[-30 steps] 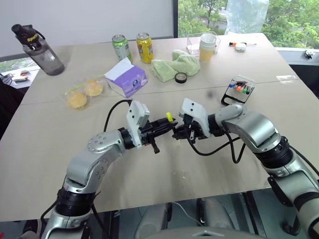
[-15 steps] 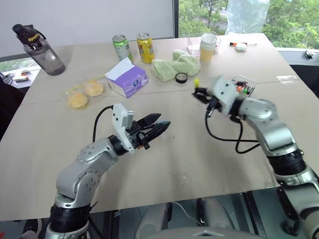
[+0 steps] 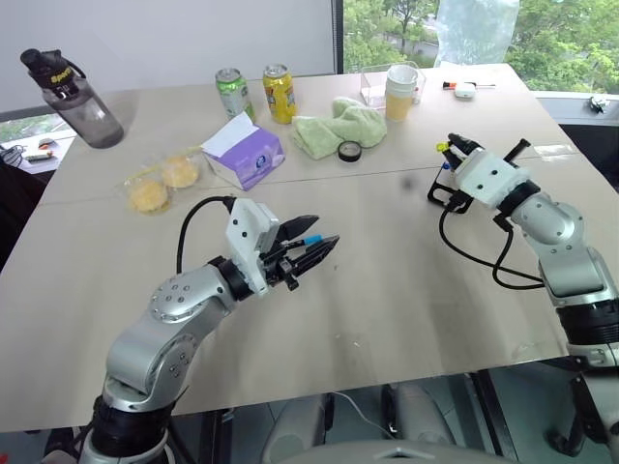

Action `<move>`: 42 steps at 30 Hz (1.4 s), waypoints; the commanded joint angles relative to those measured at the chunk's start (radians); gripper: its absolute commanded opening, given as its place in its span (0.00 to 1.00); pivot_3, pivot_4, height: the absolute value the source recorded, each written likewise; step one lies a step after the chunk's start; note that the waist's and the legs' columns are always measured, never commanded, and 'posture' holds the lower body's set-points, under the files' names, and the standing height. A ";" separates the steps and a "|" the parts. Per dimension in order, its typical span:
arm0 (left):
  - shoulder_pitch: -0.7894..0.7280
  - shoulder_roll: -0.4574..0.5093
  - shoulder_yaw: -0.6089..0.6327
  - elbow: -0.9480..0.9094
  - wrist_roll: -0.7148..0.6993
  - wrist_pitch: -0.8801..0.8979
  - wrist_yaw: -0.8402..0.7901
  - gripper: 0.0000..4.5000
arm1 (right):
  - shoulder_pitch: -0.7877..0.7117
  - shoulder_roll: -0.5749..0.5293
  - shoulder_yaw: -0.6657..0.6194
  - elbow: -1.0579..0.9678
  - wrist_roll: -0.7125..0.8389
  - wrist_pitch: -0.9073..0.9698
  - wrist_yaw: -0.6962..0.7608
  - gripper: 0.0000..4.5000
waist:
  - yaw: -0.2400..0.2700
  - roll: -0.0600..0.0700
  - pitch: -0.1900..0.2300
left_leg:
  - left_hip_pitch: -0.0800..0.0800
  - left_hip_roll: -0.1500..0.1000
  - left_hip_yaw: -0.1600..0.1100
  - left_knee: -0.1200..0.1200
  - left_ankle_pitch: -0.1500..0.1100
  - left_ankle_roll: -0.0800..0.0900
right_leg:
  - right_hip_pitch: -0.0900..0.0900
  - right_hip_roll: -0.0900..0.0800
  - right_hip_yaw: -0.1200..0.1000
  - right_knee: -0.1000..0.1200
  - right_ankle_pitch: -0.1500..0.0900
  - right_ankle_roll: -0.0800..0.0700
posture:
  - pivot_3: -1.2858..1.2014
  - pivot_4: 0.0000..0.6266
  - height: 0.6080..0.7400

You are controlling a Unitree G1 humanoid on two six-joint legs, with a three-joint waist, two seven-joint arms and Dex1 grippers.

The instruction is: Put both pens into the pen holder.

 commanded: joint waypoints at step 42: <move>0.040 0.054 0.058 -0.075 -0.016 -0.035 -0.065 0.57 | -0.029 0.088 -0.103 0.071 0.120 0.113 -0.018 0.99 | -0.001 0.000 0.000 | 0.001 0.000 0.000 0.000 0.000 0.000 | 0.002 0.000 0.001 0.000 0.000 0.000 | 0.52 0.24 1.00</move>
